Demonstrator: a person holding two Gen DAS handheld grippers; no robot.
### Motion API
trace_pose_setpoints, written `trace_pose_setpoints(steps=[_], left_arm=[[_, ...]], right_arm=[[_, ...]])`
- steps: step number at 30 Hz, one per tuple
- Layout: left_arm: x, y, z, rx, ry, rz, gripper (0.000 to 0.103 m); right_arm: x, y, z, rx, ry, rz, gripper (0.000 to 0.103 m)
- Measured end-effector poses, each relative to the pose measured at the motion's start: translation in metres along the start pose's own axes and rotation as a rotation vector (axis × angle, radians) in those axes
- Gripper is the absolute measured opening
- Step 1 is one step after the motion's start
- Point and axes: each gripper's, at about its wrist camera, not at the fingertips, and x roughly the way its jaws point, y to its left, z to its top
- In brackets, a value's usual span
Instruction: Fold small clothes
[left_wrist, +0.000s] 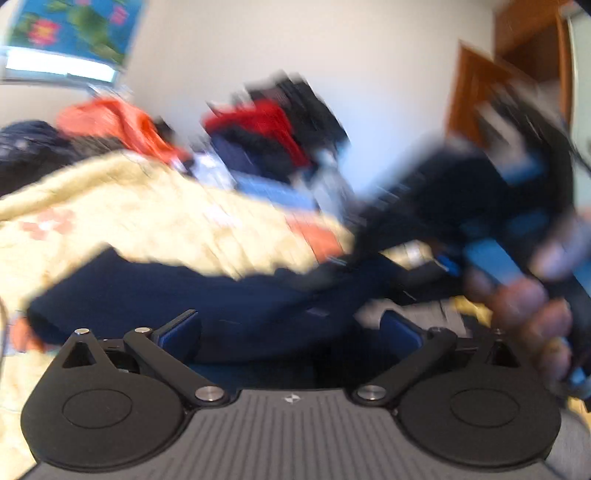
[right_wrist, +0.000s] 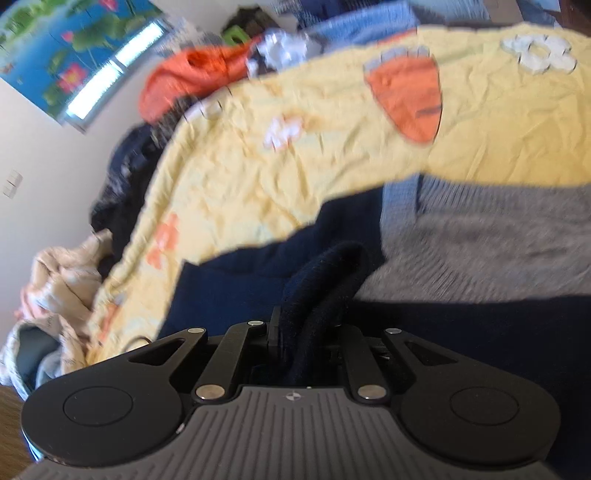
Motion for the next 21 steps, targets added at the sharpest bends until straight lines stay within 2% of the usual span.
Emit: trace_pose_setpoints(steps=[4,6,12,16,21], left_arm=[[0.005,0.009,0.001,-0.064,0.027,0.037,0.103],[0.006,0.011,0.002,-0.080,0.024,0.039,0.103],[0.005,0.012,0.001,-0.060,0.018,0.035,0.103],[0.006,0.011,0.002,-0.057,0.028,0.034,0.103],[0.007,0.009,0.001,-0.056,0.033,0.038,0.103]], right_arm=[[-0.033,-0.030,0.006,0.017,-0.059,-0.009,0.016],[-0.051,-0.049,0.005,0.022,-0.080,-0.040,0.016],[-0.102,-0.107,-0.005,0.071,-0.125,-0.136,0.016],[-0.127,-0.137,-0.016,0.125,-0.169,-0.164,0.016],[-0.143,-0.166,-0.029,0.176,-0.182,-0.192,0.016]])
